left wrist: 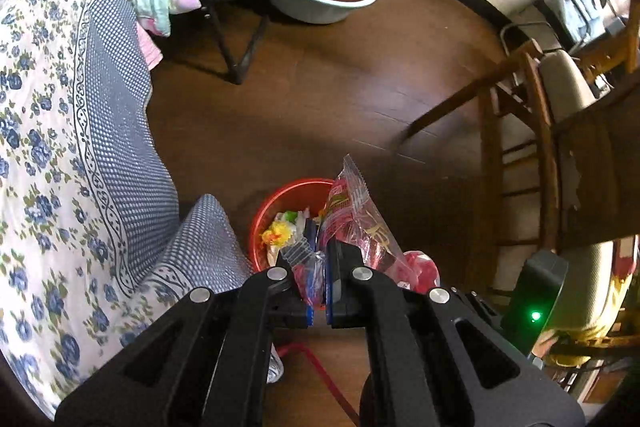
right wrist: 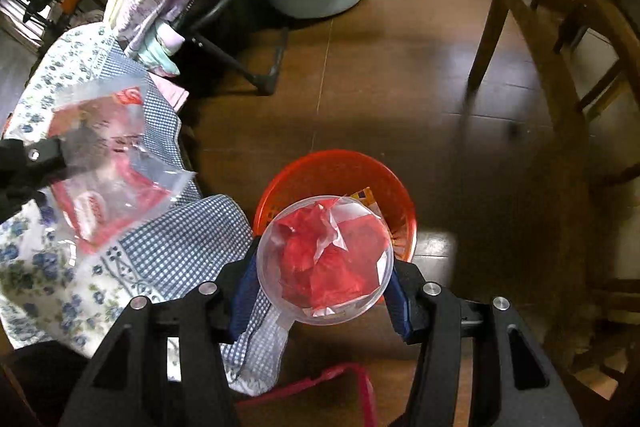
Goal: Collect trash
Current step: 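Open the right tool to drop the container while the left tool drops the bag, then move both tools back up over the bed toward the remaining items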
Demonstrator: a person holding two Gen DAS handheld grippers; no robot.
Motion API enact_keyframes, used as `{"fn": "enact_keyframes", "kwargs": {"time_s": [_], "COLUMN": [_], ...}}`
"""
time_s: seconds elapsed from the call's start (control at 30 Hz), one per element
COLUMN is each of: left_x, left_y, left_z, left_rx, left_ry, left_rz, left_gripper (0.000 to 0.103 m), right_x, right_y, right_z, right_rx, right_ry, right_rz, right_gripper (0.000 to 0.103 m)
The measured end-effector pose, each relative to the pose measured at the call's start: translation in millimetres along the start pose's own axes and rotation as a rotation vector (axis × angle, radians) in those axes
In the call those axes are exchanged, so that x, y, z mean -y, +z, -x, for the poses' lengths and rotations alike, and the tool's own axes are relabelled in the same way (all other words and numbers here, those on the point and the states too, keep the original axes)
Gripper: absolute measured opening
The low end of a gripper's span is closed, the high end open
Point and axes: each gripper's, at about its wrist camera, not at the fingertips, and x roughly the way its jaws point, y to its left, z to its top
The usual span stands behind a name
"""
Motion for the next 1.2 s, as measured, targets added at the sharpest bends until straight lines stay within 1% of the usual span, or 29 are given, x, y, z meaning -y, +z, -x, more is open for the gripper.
{"fn": "enact_keyframes", "kwargs": {"time_s": [0.07,0.1,0.2,0.27,0.37,0.53,0.6,0.67,0.73,0.8,0.83,0.87,0.9,0.93,1.0,1.07,1.13,1.2], "left_x": [-1.0,-0.8,0.9,2.2,1.5,-2.7,-0.3,1.9,3.0,4.7,5.0,6.8,7.2,6.8,8.4,10.9,11.2,13.5], "left_y": [1.5,2.0,3.9,3.4,0.2,-7.3,-10.4,-12.1,-13.4,-14.1,-14.4,-14.5,-14.3,-13.6,-11.4,-8.9,-7.3,-6.2], "left_z": [-4.7,-8.1,-16.8,-28.2,-47.8,-87.3,-97.0,-101.9,-105.6,-109.6,-109.8,-109.4,-109.0,-105.2,-99.0,-93.6,-88.7,-82.9], "left_rx": [-0.013,-0.021,-0.031,-0.063,-0.114,-0.250,-0.273,-0.279,-0.293,-0.312,-0.320,-0.323,-0.323,-0.305,-0.277,-0.258,-0.244,-0.239], "left_ry": [-0.006,-0.009,-0.012,-0.022,-0.005,-0.029,-0.023,-0.021,-0.035,-0.053,-0.061,-0.064,-0.068,-0.080,-0.095,-0.103,-0.126,-0.165], "left_rz": [0.009,0.010,0.000,-0.014,-0.020,0.000,-0.010,-0.022,-0.026,-0.023,-0.022,-0.020,-0.014,-0.006,-0.014,-0.019,-0.010,-0.006], "left_gripper": [0.004,0.005,0.005,0.005,0.005,0.005,0.006,0.006,0.008,0.017,0.031,0.055,0.067,0.079,0.080,0.087,0.087,0.087], "right_x": [-2.8,-3.5,-1.0,2.0,9.7,30.0,38.4,44.1,50.8,53.1,53.9,53.5,52.4,51.8,48.3,46.1,46.8,50.1], "right_y": [2.1,3.7,2.2,-1.0,-11.7,-33.5,-40.5,-45.2,-50.4,-50.3,-51.5,-51.0,-49.5,-49.1,-48.4,-48.1,-48.2,-48.0], "right_z": [-10.4,-12.6,-20.0,-23.0,-23.5,-21.2,-18.8,-15.7,-11.8,-12.2,-12.3,-13.1,-14.0,-15.5,-14.6,-14.3,-14.8,-14.2], "right_rx": [-0.015,-0.023,-0.044,-0.064,-0.102,-0.161,-0.178,-0.182,-0.184,-0.187,-0.188,-0.190,-0.189,-0.188,-0.184,-0.184,-0.186,-0.188], "right_ry": [-0.010,-0.015,-0.035,-0.045,-0.068,-0.093,-0.097,-0.102,-0.104,-0.105,-0.105,-0.102,-0.101,-0.098,-0.090,-0.086,-0.085,-0.087], "right_rz": [0.020,0.025,0.026,0.022,0.033,0.022,0.011,0.005,-0.003,-0.009,-0.011,-0.013,-0.013,-0.011,0.000,0.009,0.010,0.005], "right_gripper": [0.056,0.060,0.065,0.065,0.066,0.066,0.066,0.066,0.066,0.066,0.066,0.066,0.066,0.066,0.066,0.066,0.066,0.066]}}
